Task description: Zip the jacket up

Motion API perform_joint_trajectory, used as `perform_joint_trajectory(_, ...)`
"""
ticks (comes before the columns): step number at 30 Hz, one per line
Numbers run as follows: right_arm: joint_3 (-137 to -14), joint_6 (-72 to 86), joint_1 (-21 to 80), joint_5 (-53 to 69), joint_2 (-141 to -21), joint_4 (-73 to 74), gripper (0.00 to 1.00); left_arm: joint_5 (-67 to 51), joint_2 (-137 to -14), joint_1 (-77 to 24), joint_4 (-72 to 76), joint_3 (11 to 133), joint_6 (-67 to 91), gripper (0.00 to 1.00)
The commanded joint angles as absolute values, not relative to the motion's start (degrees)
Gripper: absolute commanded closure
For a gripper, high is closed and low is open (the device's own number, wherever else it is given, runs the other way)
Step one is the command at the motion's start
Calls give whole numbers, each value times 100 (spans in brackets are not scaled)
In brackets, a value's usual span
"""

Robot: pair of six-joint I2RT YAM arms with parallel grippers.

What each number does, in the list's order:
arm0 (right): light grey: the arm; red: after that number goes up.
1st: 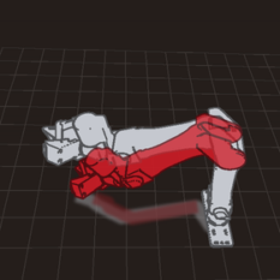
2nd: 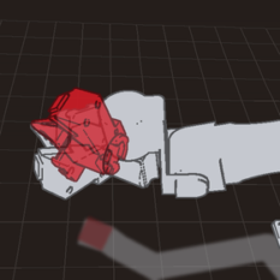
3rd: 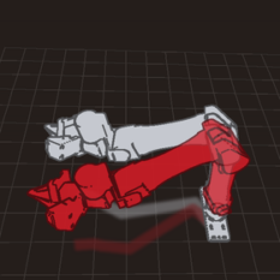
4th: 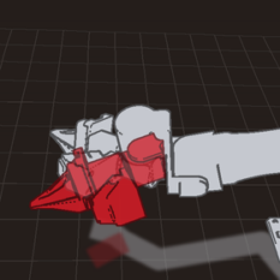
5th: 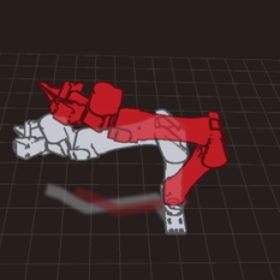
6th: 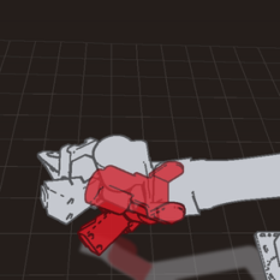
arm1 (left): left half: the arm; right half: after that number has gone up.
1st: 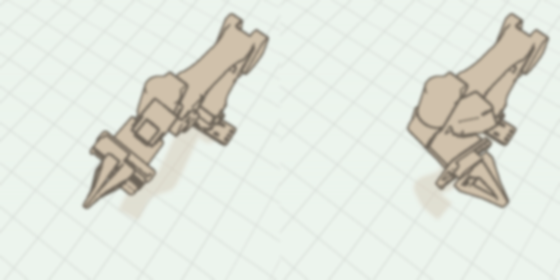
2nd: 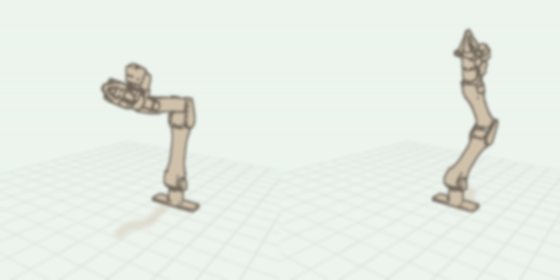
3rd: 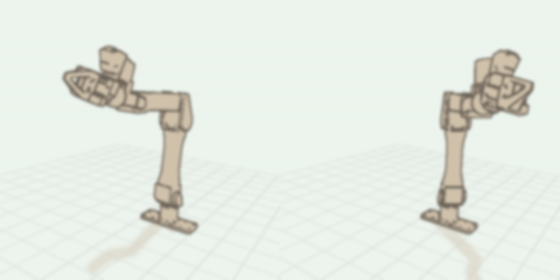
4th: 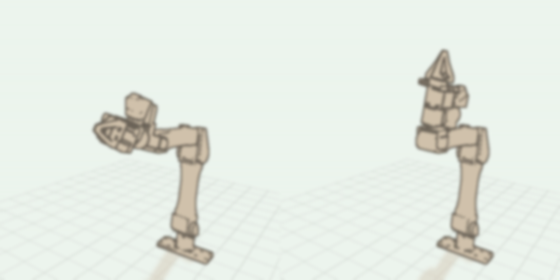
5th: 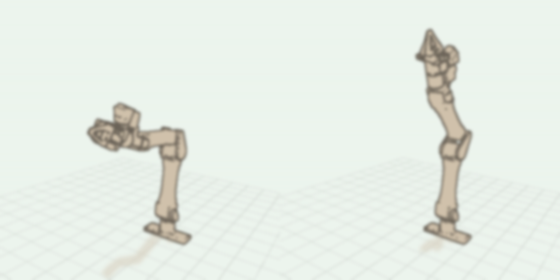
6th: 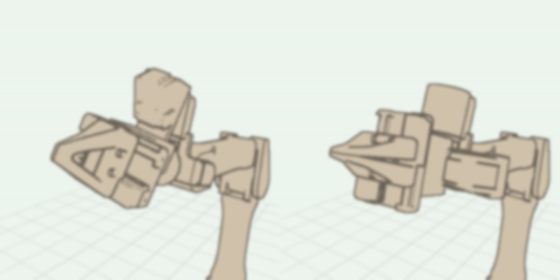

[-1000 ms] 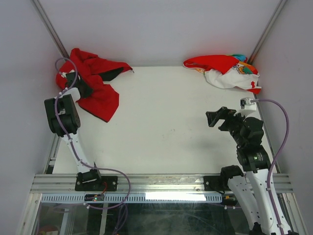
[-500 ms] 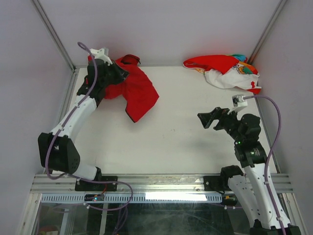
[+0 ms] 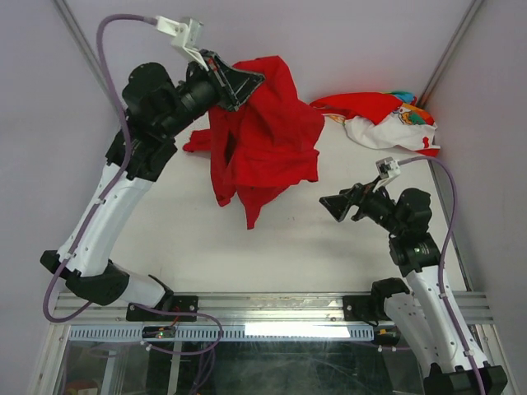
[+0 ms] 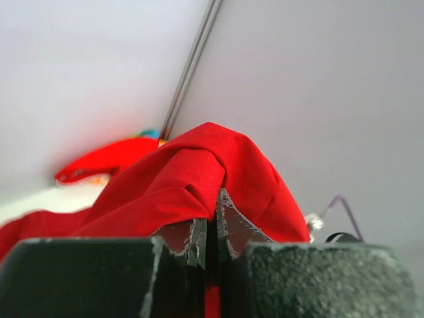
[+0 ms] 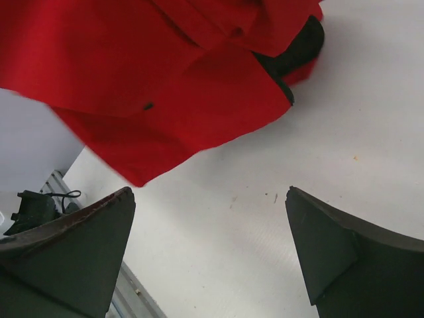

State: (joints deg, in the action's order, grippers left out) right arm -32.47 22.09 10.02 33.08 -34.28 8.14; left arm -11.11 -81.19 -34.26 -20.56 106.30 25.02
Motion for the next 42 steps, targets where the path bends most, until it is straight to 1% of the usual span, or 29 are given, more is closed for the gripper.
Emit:
perform_joint_trajectory(1,-3582,2250,1098,3567,-3478,490,1,-1118,-8145,-3505,-1878,11728,2051,100)
perform_joint_trajectory(6,-3582,2151,1155,3486,-3603,582,1,-362,-8147,-3502,-1914,12117,1710,100)
perform_joint_trajectory(10,-3544,2076,1198,3423,-3771,545,1,472,-8362,-3420,-2049,12094,1314,100)
perform_joint_trajectory(12,-3529,2031,1227,3407,-3894,511,1,543,-8453,-3083,-2132,11883,1397,100)
perform_joint_trajectory(14,-3528,1988,1251,3412,-4044,472,1,221,-8535,-2490,-2083,11479,1664,100)
perform_joint_trajectory(17,-3517,1908,1302,3431,-4302,369,1,415,-8710,-1961,-1866,10733,1658,99)
perform_joint_trajectory(19,-3508,1850,1362,3429,-4478,282,1,435,-8947,-1707,-1768,10431,1601,87)
perform_joint_trajectory(21,-3515,1753,1464,3278,-4680,250,1,296,-9293,-1456,-1794,10299,1669,81)
perform_joint_trajectory(23,-3564,1626,1647,3070,-4890,268,1,119,-9593,-1228,-1905,10277,1747,68)
perform_joint_trajectory(25,-3600,1487,1894,2745,-5052,237,1,-6,-9754,-1079,-2115,10366,1730,59)
perform_joint_trajectory(28,-3732,1245,2345,2181,-5431,188,1,295,-9507,-1035,-2197,10242,1571,39)
perform_joint_trajectory(29,-3817,1162,2459,2051,-5588,190,1,373,-9372,-1029,-2206,10154,1505,34)
perform_joint_trajectory(32,-4114,998,2727,1544,-6104,154,1,404,-8877,-1035,-2322,9757,1415,30)
perform_joint_trajectory(37,-4540,1269,2928,1023,-6967,-318,2,-311,-7765,-1190,-2279,8253,1727,29)
perform_joint_trajectory(39,-4748,1512,2944,790,-7390,-432,4,-443,-7485,-1482,-2276,7718,1845,29)
perform_joint_trajectory(42,-4995,1887,2945,669,-7964,-771,5,-196,-7255,-2219,-2110,6994,2015,28)
